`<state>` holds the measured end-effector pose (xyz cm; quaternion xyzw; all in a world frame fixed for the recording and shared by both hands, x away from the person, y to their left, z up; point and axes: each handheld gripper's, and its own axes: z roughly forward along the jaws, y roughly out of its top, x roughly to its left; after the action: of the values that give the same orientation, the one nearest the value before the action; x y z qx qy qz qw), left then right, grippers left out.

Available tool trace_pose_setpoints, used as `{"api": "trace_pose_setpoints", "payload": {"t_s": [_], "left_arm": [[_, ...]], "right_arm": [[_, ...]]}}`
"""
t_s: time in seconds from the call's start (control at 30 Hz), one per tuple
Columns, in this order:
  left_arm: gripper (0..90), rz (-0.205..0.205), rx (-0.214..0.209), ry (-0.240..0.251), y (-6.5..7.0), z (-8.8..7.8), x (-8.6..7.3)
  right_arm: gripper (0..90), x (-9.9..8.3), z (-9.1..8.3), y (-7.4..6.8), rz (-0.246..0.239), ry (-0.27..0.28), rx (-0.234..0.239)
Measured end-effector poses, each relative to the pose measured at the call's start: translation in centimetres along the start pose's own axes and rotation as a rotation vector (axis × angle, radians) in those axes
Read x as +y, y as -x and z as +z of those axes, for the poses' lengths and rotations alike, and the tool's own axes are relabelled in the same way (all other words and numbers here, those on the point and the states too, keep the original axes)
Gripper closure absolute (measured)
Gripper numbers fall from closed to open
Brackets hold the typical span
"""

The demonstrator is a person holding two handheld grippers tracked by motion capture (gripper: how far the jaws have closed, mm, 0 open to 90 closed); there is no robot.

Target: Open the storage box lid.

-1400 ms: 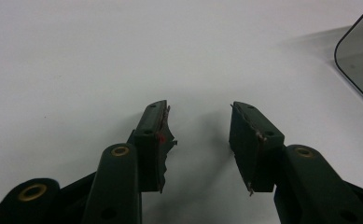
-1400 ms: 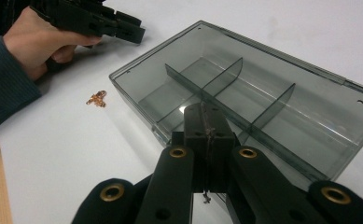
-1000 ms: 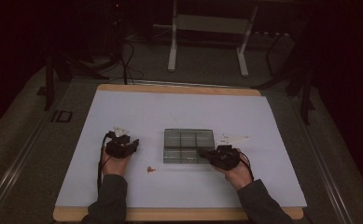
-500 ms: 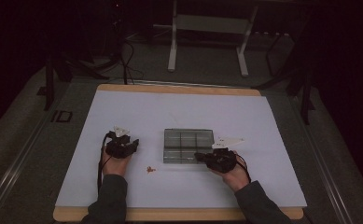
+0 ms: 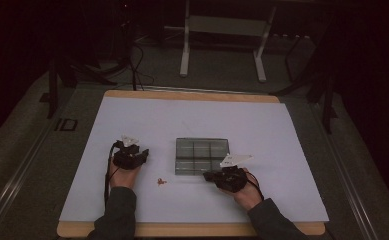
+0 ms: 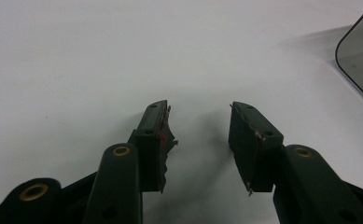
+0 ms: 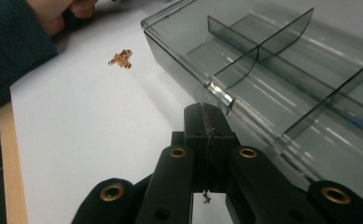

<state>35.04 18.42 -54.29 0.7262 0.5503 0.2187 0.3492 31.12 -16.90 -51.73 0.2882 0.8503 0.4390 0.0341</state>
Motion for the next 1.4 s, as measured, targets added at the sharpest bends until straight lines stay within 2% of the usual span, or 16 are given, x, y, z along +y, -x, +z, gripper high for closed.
{"api": "trace_pose_setpoints", "payload": {"t_s": [0.2, 0.37, 0.87, 1.23, 1.27, 1.33, 1.4], "left_arm": [[57.9, 0.001, 0.001, 0.0, 0.0, 0.0, 0.0], [57.9, 0.007, 0.003, -0.003, 0.0, 0.0, 0.0], [60.3, -0.008, -0.007, 0.023, -0.2, -0.8, -0.1], [64.3, 0.035, -0.09, 0.044, 1.1, -1.9, 0.0], [64.7, 0.047, -0.119, 0.045, 1.4, -2.1, 0.1], [65.1, 0.058, -0.131, 0.047, 1.6, -2.3, 0.2], [65.1, 0.098, -0.167, 0.054, 2.2, -2.6, 0.3]], "right_arm": [[90.0, -0.4, 0.5, 0.2, 0.002, -0.022, -0.017], [90.0, -0.5, 0.6, 0.5, 0.012, -0.016, -0.029], [90.0, -0.4, 0.4, 0.6, 0.023, 0.006, -0.015], [90.0, -0.1, 0.1, 0.5, 0.023, 0.016, -0.015], [90.0, -0.1, 0.0, 0.5, 0.021, 0.021, -0.016], [90.0, 0.0, 0.0, 0.5, 0.018, 0.024, -0.017], [90.0, 0.1, -0.2, 0.5, 0.017, 0.029, -0.017]]}}
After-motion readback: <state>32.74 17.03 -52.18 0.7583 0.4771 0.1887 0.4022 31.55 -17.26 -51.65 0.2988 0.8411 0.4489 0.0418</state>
